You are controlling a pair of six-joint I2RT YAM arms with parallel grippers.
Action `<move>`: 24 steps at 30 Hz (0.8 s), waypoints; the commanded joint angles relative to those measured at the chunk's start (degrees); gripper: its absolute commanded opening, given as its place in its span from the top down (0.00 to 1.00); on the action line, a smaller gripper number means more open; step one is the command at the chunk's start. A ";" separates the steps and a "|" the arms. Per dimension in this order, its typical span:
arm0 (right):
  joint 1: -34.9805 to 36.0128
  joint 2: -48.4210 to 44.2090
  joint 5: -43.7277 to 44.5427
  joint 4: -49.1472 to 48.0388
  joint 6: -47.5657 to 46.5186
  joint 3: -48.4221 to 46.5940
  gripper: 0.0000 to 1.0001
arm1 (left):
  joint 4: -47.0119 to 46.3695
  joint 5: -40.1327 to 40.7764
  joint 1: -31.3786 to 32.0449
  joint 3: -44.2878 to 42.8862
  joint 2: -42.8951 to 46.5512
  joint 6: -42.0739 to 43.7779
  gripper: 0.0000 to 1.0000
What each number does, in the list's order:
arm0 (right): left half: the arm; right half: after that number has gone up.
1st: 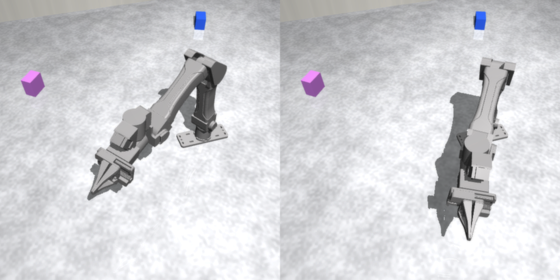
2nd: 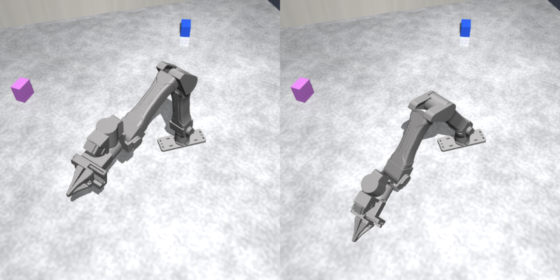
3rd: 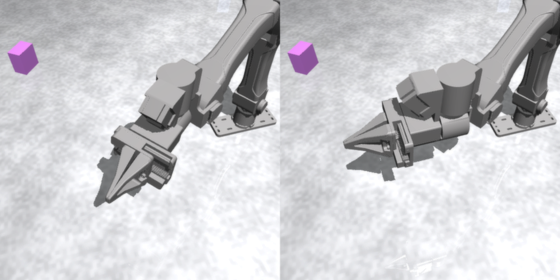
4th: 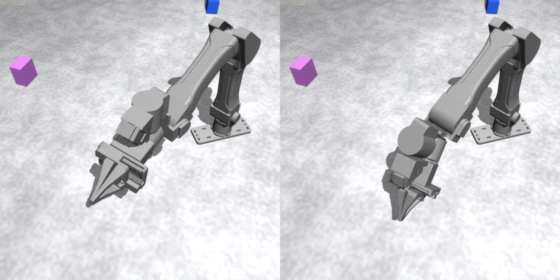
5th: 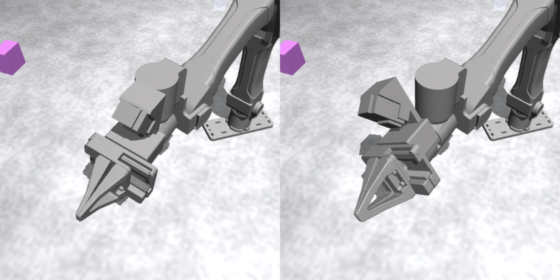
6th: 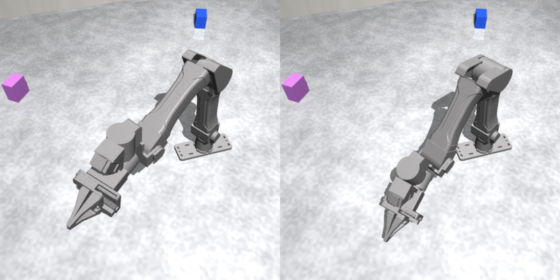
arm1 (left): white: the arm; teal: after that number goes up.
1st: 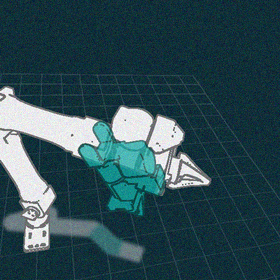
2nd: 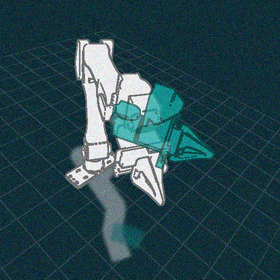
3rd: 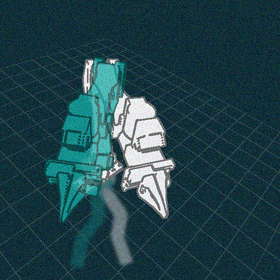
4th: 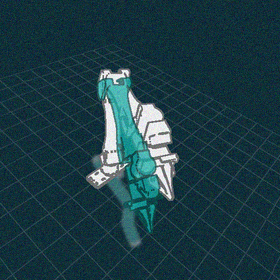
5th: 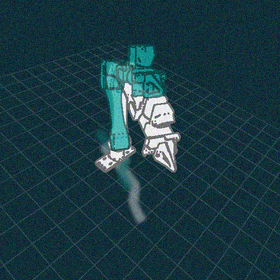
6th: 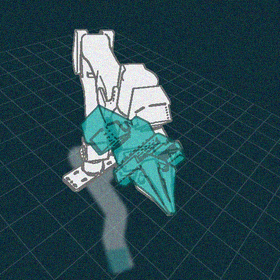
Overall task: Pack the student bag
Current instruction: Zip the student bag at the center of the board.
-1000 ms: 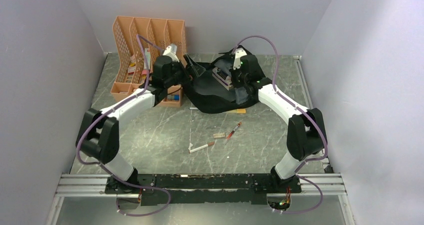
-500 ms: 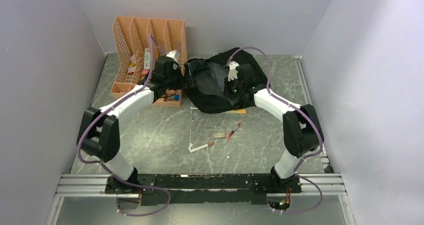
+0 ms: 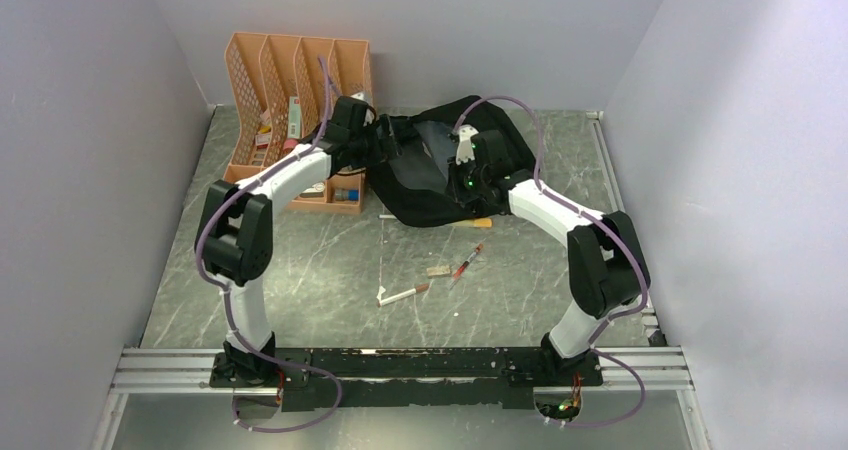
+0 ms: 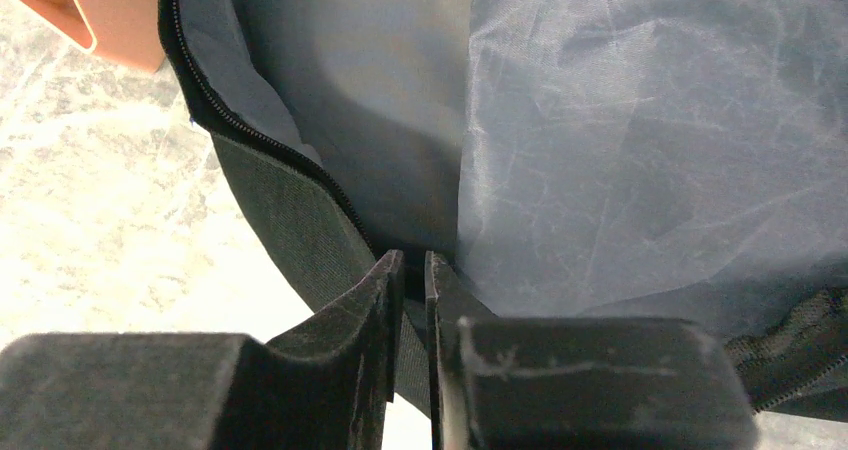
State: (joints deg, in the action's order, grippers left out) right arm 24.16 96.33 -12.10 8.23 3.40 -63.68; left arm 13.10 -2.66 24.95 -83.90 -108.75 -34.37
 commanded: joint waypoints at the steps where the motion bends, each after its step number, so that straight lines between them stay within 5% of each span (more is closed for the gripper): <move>1: 0.10 -3.10 1.88 -0.06 -0.14 0.36 0.82 | 6.91 2.56 1.09 -5.58 -3.65 -3.01 0.08; 6: 0.15 -4.55 3.96 -0.50 -0.47 0.75 0.80 | 9.81 6.94 3.66 -7.94 -5.25 -3.39 0.10; 11: 0.11 -6.86 6.53 -2.24 -0.35 1.95 0.78 | 10.52 6.00 5.11 -7.60 -6.65 -3.23 0.24; 22: -1.48 -10.57 13.86 -3.53 0.85 -0.36 0.56 | 8.27 0.99 5.55 0.71 -1.49 0.40 0.92; 24: -2.30 -10.47 13.86 -2.96 1.22 -1.12 0.50 | 10.69 0.56 5.53 -0.24 -1.74 1.33 0.95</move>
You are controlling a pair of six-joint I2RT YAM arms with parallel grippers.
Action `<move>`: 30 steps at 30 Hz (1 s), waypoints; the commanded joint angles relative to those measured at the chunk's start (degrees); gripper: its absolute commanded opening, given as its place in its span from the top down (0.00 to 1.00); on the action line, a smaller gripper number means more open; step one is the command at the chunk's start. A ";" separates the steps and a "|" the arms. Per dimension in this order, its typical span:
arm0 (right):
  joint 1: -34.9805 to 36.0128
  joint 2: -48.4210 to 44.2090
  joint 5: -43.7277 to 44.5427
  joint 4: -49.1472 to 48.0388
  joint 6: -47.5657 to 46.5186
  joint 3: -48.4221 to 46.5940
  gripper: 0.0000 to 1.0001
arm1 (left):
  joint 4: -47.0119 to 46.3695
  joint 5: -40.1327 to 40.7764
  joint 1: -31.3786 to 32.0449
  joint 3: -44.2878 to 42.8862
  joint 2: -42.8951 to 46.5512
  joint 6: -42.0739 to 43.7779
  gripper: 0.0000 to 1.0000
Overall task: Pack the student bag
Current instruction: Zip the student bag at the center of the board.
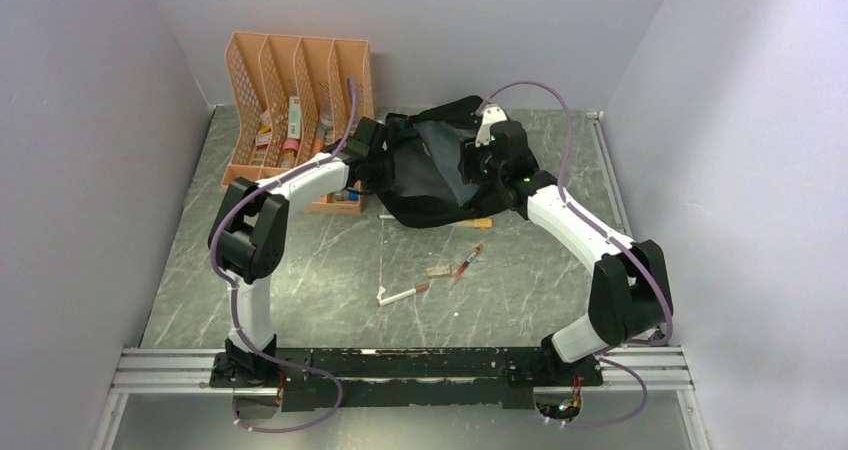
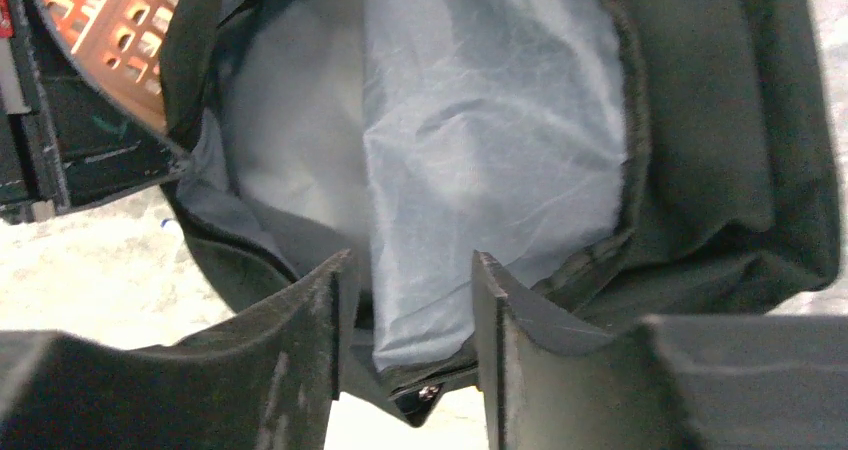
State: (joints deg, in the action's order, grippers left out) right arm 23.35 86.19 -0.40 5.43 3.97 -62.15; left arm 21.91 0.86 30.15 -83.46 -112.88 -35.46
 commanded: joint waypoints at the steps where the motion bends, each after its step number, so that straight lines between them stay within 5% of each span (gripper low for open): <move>1: -2.02 -0.01 1.87 0.28 0.69 -3.10 0.44 | 2.32 -3.55 0.34 -0.69 2.65 2.73 0.95; 7: -7.93 4.78 -3.80 4.82 -1.23 -9.14 0.31 | 2.52 -6.30 0.30 0.25 5.73 4.21 0.95; 13: -16.30 12.53 -21.59 6.09 -4.31 -16.24 0.25 | 4.95 -8.16 0.34 -0.94 6.38 5.25 0.95; 30: -20.76 33.63 -40.58 8.65 -16.60 -34.33 0.29 | 6.68 -9.39 0.35 -1.25 7.75 7.51 0.95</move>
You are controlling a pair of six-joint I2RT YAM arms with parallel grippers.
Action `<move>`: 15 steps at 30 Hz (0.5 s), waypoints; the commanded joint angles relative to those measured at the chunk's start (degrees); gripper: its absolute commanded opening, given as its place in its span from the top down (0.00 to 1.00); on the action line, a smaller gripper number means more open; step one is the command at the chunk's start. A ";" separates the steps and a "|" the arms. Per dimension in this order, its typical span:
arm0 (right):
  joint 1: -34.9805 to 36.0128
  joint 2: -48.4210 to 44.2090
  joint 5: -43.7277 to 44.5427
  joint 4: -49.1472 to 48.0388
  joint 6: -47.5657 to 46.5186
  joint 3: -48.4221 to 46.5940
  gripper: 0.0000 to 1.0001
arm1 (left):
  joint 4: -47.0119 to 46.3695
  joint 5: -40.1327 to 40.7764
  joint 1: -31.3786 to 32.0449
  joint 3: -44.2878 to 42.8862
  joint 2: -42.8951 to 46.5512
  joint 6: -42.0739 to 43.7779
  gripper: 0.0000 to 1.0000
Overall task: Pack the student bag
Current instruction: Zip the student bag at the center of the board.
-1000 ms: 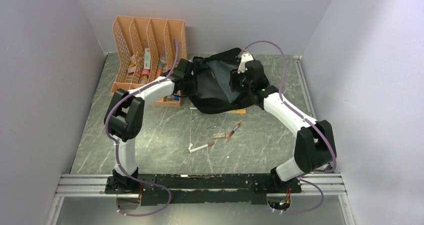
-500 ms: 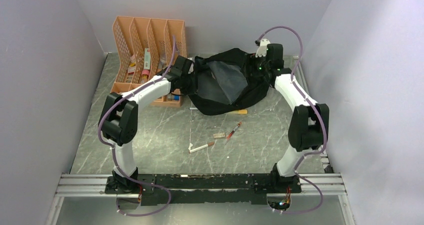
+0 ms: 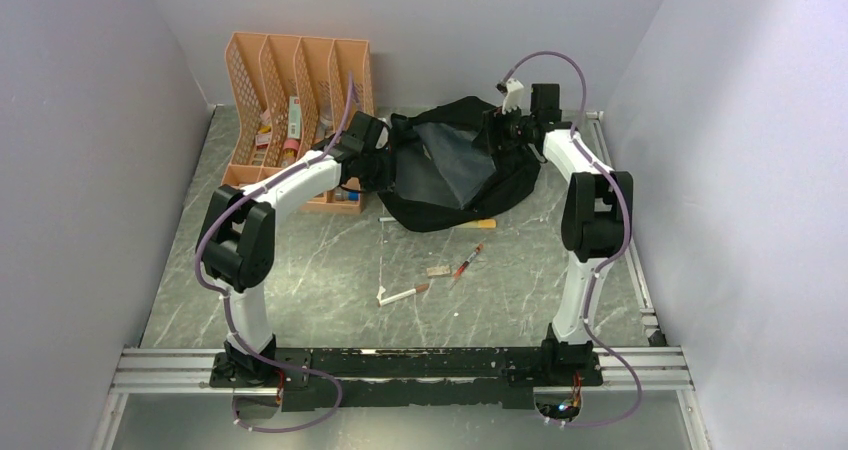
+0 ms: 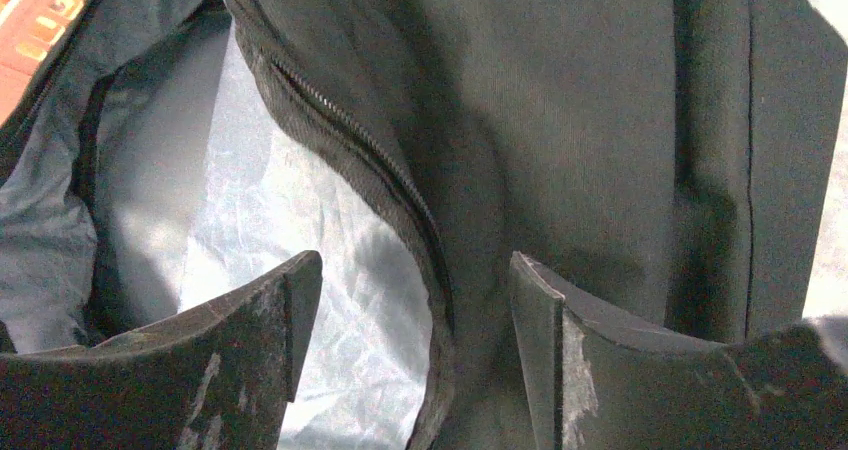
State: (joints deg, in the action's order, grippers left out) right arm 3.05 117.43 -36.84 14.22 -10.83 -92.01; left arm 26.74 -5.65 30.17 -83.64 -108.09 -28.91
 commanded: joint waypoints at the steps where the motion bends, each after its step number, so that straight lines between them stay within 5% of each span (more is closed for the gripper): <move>1: -0.46 3.05 -3.93 -0.63 -1.47 -4.88 0.29 | 1.39 -2.85 0.32 -0.64 3.19 0.96 0.95; 8: -0.41 5.19 -2.99 -1.11 -0.87 -6.56 0.42 | 1.07 -4.01 0.32 -0.07 3.63 0.68 0.95; 15: -0.34 3.84 -7.13 -1.02 0.07 -5.45 0.77 | -0.05 -4.06 -0.43 -0.57 4.28 0.49 0.95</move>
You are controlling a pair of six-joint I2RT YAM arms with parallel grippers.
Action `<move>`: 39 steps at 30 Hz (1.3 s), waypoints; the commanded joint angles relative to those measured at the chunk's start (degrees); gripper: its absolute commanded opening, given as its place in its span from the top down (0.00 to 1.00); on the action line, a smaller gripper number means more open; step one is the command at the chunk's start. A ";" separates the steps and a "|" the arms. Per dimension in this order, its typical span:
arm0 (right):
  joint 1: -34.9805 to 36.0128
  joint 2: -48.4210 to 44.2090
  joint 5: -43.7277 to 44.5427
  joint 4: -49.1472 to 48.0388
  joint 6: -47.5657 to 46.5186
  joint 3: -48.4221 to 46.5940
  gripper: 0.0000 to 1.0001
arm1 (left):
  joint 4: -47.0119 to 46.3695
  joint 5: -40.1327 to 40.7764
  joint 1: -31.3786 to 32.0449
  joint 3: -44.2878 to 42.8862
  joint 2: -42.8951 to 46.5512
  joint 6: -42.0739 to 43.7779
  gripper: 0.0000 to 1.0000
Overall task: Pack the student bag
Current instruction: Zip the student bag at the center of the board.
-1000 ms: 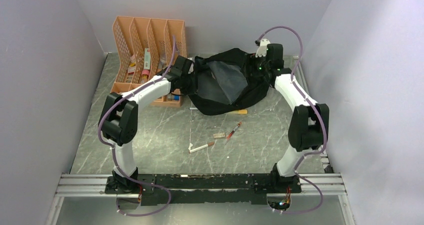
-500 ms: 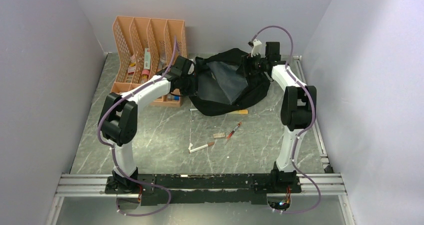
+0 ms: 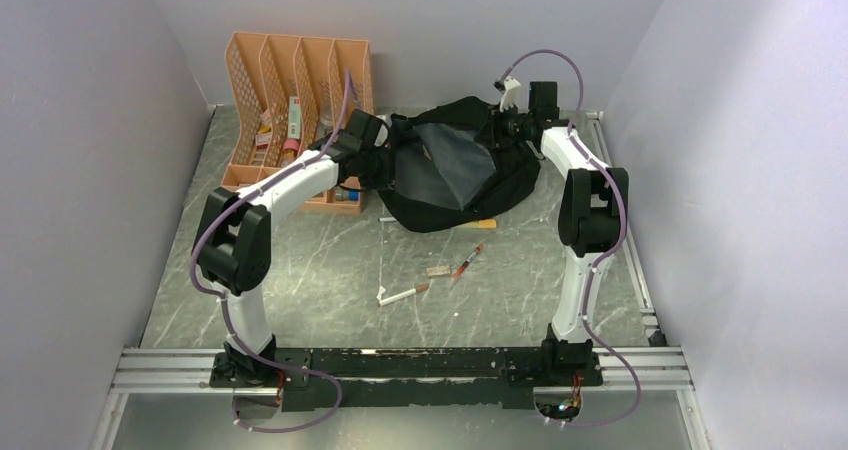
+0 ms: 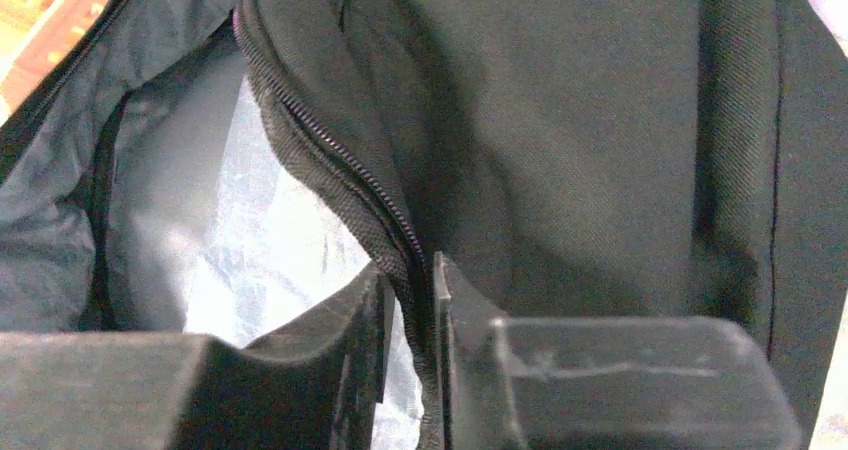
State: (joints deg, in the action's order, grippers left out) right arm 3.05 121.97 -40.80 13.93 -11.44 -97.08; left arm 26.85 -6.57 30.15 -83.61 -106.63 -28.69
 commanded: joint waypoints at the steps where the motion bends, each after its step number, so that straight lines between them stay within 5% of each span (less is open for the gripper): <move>1: -0.33 -1.50 -3.42 -1.12 1.06 0.33 0.83 | -0.33 -3.34 -0.56 -0.78 2.76 0.10 0.95; 5: -0.18 -4.67 -2.91 -1.30 1.21 2.30 1.00 | -0.70 -4.71 -0.71 -1.97 2.69 -0.07 0.95; 12: 1.70 -10.25 -2.14 1.46 1.25 3.46 1.00 | -1.79 -8.09 0.28 -3.02 2.82 -0.58 0.95; 26: 18.09 -11.88 10.04 18.25 1.82 -2.68 0.99 | -0.67 -2.06 0.70 0.75 6.99 -1.24 0.95; 39: 22.90 -12.62 -7.90 12.91 5.55 4.11 0.58 | -1.46 -0.25 0.03 4.26 8.20 -1.60 0.95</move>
State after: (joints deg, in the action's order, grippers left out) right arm 25.89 109.47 -39.53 29.91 -8.32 -95.92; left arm 26.37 -7.05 30.44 -79.94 -100.82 -29.65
